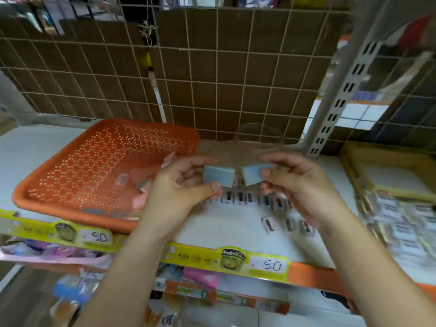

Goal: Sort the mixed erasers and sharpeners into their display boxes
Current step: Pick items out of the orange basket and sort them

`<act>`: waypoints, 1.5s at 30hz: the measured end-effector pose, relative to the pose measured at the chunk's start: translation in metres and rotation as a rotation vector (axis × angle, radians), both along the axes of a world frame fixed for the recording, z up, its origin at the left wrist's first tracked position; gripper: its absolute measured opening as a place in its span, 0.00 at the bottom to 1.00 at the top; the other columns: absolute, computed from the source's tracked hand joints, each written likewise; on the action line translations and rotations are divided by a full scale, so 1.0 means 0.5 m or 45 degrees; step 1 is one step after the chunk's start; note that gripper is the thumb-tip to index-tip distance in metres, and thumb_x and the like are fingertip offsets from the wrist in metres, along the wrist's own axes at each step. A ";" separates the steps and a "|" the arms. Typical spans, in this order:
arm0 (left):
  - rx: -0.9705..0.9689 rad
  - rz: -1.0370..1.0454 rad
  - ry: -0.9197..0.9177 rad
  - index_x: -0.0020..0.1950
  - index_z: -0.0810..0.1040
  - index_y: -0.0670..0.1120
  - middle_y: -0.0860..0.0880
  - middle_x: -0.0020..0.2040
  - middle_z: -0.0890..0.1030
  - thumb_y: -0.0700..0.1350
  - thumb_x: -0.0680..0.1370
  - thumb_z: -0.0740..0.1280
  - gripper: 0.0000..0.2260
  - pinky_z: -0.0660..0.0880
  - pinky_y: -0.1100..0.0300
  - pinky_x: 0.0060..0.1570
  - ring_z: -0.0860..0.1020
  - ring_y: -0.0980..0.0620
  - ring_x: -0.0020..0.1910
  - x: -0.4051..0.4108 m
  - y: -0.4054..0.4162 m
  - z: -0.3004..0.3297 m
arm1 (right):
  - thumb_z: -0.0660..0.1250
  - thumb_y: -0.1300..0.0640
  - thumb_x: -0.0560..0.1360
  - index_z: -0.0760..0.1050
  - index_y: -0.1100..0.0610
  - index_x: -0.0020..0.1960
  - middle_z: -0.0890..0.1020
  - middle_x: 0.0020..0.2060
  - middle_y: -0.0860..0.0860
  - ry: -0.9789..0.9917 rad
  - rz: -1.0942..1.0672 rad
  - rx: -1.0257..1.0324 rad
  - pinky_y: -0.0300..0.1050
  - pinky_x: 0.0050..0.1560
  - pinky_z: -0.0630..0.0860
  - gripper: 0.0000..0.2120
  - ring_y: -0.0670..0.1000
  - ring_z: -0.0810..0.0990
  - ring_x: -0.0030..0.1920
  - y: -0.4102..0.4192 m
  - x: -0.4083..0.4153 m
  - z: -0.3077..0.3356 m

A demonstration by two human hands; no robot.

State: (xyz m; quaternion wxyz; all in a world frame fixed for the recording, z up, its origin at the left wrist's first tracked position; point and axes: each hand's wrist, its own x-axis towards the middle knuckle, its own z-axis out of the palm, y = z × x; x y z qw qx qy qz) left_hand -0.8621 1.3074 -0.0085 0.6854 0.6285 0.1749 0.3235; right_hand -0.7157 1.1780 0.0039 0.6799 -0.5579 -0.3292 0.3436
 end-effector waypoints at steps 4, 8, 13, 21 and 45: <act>0.007 -0.047 0.015 0.47 0.78 0.45 0.50 0.37 0.83 0.33 0.61 0.70 0.16 0.79 0.63 0.36 0.80 0.54 0.35 0.056 -0.090 -0.006 | 0.72 0.62 0.56 0.81 0.55 0.41 0.83 0.33 0.50 0.067 -0.061 0.039 0.36 0.34 0.78 0.14 0.47 0.82 0.32 -0.100 0.043 -0.013; 0.028 -0.081 0.016 0.48 0.78 0.46 0.50 0.36 0.82 0.27 0.66 0.68 0.17 0.77 0.67 0.34 0.81 0.56 0.34 0.124 -0.203 0.000 | 0.69 0.68 0.58 0.77 0.58 0.48 0.84 0.36 0.49 -0.014 -0.092 -0.015 0.36 0.39 0.79 0.19 0.46 0.83 0.36 -0.224 0.098 -0.012; 0.021 -0.058 0.022 0.48 0.77 0.46 0.53 0.37 0.83 0.26 0.65 0.69 0.19 0.77 0.66 0.37 0.81 0.56 0.37 0.222 -0.355 -0.005 | 0.69 0.74 0.61 0.78 0.55 0.46 0.83 0.33 0.45 -0.119 -0.192 -0.070 0.31 0.38 0.77 0.19 0.41 0.80 0.34 -0.389 0.193 -0.004; 0.144 0.038 0.087 0.45 0.79 0.51 0.56 0.34 0.81 0.31 0.65 0.71 0.17 0.78 0.66 0.41 0.78 0.60 0.36 0.343 -0.546 -0.021 | 0.69 0.74 0.66 0.77 0.52 0.49 0.82 0.31 0.45 -0.199 -0.252 -0.177 0.33 0.36 0.77 0.20 0.43 0.81 0.34 -0.592 0.300 -0.012; 0.744 -0.143 0.248 0.51 0.80 0.50 0.57 0.46 0.77 0.46 0.67 0.71 0.13 0.68 0.75 0.44 0.74 0.65 0.41 0.608 -0.914 -0.133 | 0.75 0.65 0.64 0.79 0.53 0.50 0.74 0.39 0.48 -0.720 -0.567 -0.384 0.27 0.42 0.68 0.17 0.41 0.73 0.37 -1.020 0.589 -0.106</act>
